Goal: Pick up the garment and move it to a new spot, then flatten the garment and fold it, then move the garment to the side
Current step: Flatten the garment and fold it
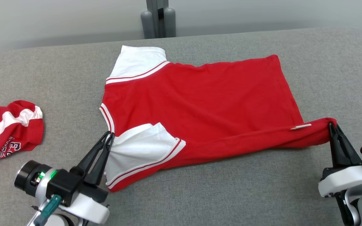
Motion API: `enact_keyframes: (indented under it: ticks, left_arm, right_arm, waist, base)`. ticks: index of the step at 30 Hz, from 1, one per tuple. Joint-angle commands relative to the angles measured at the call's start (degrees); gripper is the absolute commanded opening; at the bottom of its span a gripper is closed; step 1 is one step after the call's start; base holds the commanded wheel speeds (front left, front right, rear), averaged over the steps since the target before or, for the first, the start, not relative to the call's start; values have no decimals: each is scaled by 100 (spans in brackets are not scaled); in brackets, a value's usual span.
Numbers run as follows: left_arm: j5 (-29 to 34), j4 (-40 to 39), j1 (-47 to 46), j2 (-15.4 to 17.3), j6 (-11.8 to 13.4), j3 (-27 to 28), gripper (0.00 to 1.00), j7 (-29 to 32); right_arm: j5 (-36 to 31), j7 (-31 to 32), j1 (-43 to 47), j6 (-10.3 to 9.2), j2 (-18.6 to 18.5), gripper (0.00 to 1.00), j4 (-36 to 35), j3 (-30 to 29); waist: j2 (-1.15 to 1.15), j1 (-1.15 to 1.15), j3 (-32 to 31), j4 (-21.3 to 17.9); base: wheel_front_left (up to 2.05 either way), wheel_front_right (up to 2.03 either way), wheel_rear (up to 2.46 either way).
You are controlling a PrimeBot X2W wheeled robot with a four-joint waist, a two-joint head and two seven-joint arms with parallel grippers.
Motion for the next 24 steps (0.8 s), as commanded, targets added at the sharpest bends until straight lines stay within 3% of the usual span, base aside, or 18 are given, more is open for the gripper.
enact_keyframes:
  ticks: [1, 13, 18, 24]
  left_arm:
    - [38, 281, -247, 45, -43, -17, 0, -13]
    - [539, 1668, -1594, 48, -40, -337, 0, -334]
    - [511, 2322, -2065, -8, -145, -524, 0, -406]
    - [605, 2866, -2454, -28, -78, -593, 0, -454]
  right_arm:
    - [-51, -6, -161, -2, -7, 0, 165, 31]
    - [-281, -6, -897, -2, 38, 0, 816, 45]
    - [-404, -7, -1198, -2, 54, 0, 1316, 37]
    - [-508, -7, -1535, -2, 125, 0, 1782, 22]
  waist:
    - [0, 0, 63, -4]
    - [0, 0, 400, 46]
    - [0, 0, 556, 70]
    - [0, 0, 737, 50]
  base:
    - [0, 0, 0]
    - [0, 0, 0]
    - [0, 0, 0]
    - [0, 0, 0]
